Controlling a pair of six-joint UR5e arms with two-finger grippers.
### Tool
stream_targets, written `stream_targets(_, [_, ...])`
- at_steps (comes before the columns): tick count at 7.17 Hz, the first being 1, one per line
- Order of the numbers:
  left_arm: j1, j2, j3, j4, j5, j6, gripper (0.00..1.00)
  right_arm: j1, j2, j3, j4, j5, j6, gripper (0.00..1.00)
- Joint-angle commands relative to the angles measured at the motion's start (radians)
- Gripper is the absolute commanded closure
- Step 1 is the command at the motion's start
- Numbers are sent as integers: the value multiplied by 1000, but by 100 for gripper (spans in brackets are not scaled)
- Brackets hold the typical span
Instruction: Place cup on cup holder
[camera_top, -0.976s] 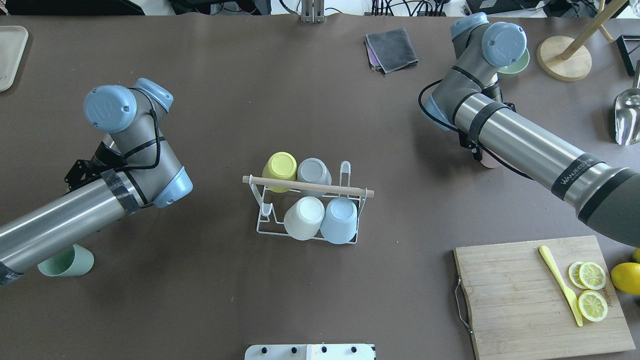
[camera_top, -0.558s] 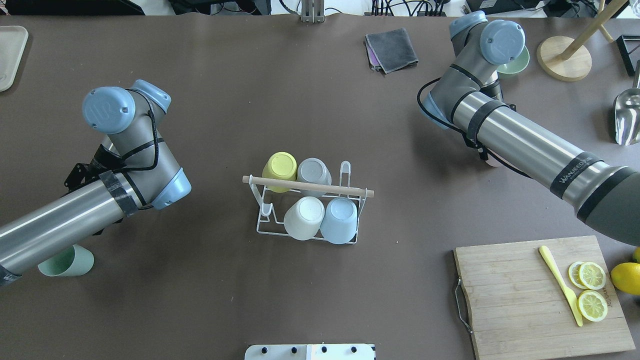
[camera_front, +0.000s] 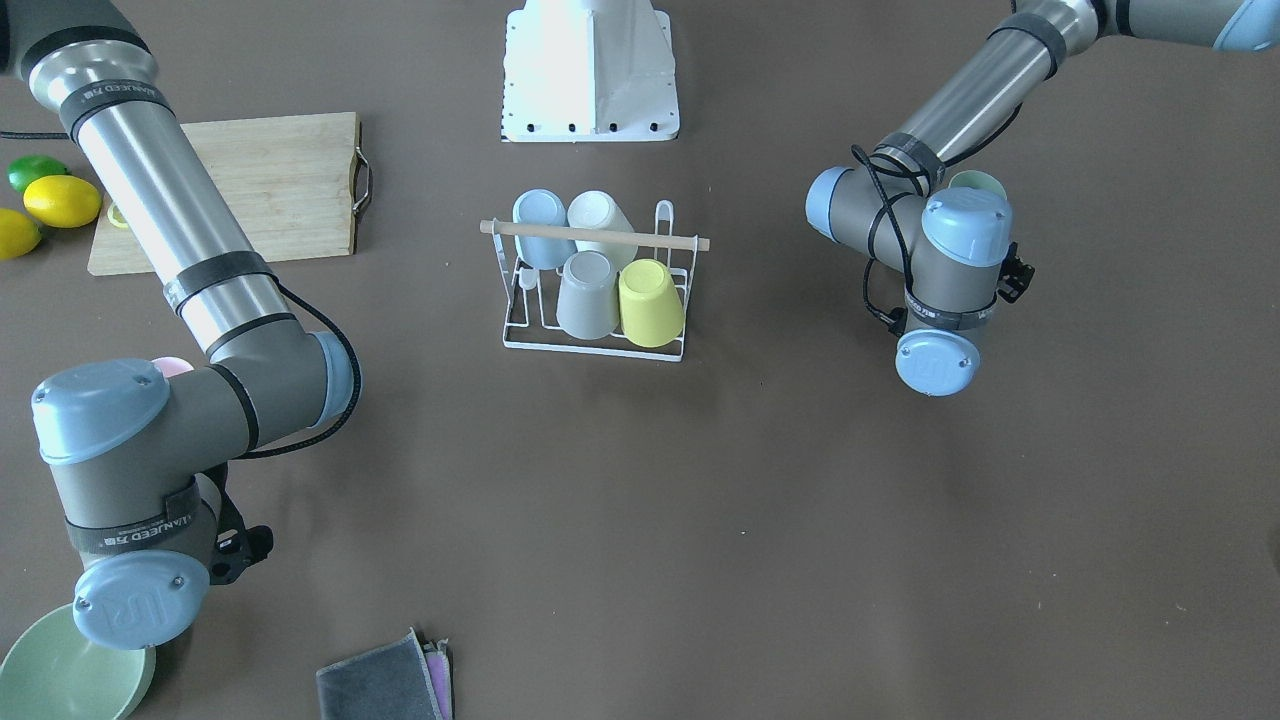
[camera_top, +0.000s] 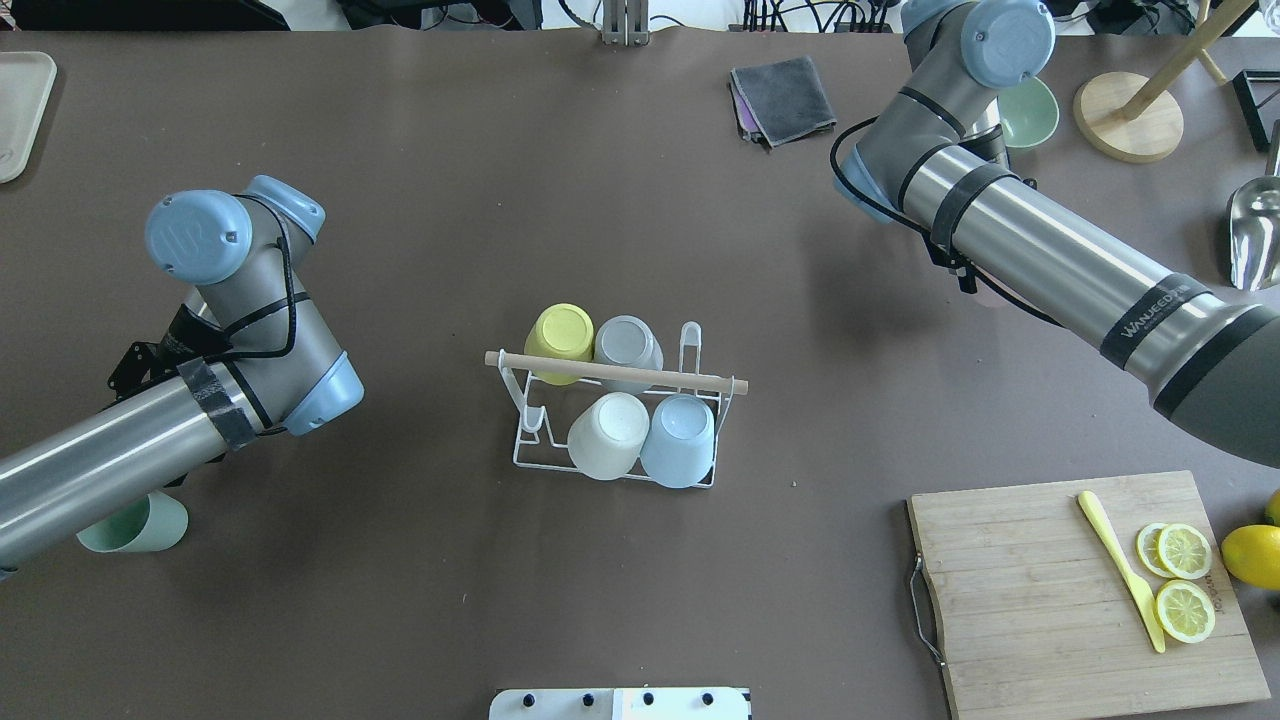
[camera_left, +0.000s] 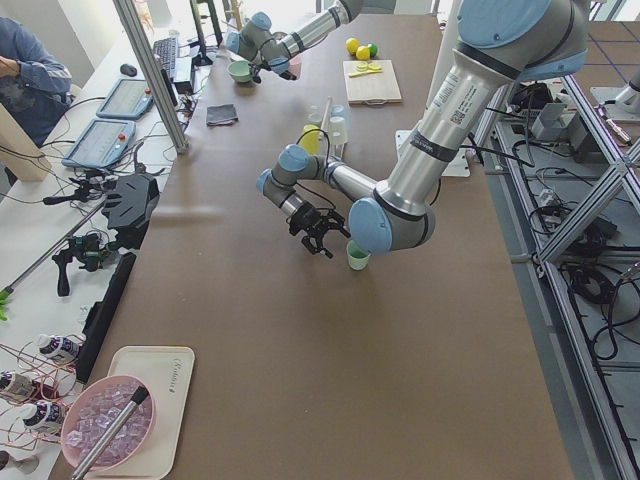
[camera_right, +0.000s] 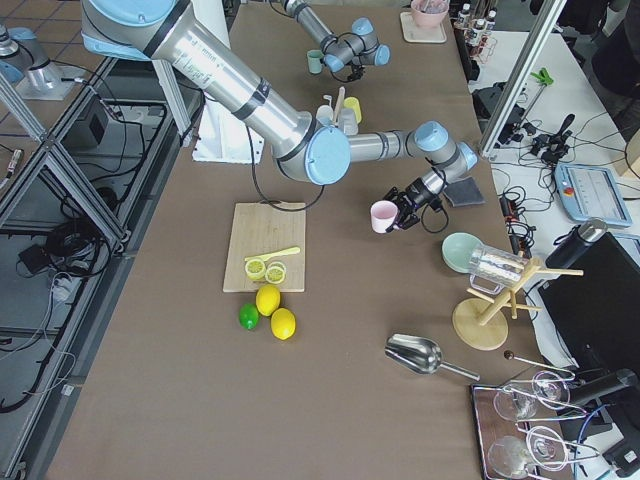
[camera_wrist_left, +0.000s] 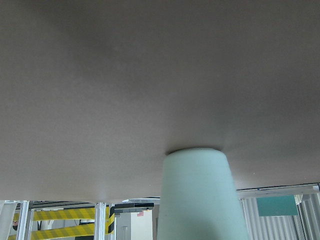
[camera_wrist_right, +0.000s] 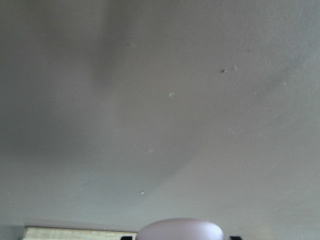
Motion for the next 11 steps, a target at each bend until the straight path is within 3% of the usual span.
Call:
stream_targets(1, [7, 5, -6, 0, -1, 0, 3, 36, -17, 156, -55, 13, 0, 100])
stream_targets(3, [19, 28, -22, 2, -2, 0, 3, 37, -69, 352, -58, 7, 29, 100])
stream_targets(5, [30, 61, -59, 5, -2, 0, 3, 59, -61, 414, -48, 26, 86, 100])
stream_targets(6, [34, 61, -59, 5, -4, -3, 3, 57, -78, 497, -23, 40, 118, 100])
stream_targets(8, [51, 63, -59, 5, -4, -9, 3, 56, -214, 709, 130, 115, 256, 100])
stream_targets(11, [67, 65, -59, 11, -14, -9, 3, 62, -297, 953, 181, 111, 360, 100])
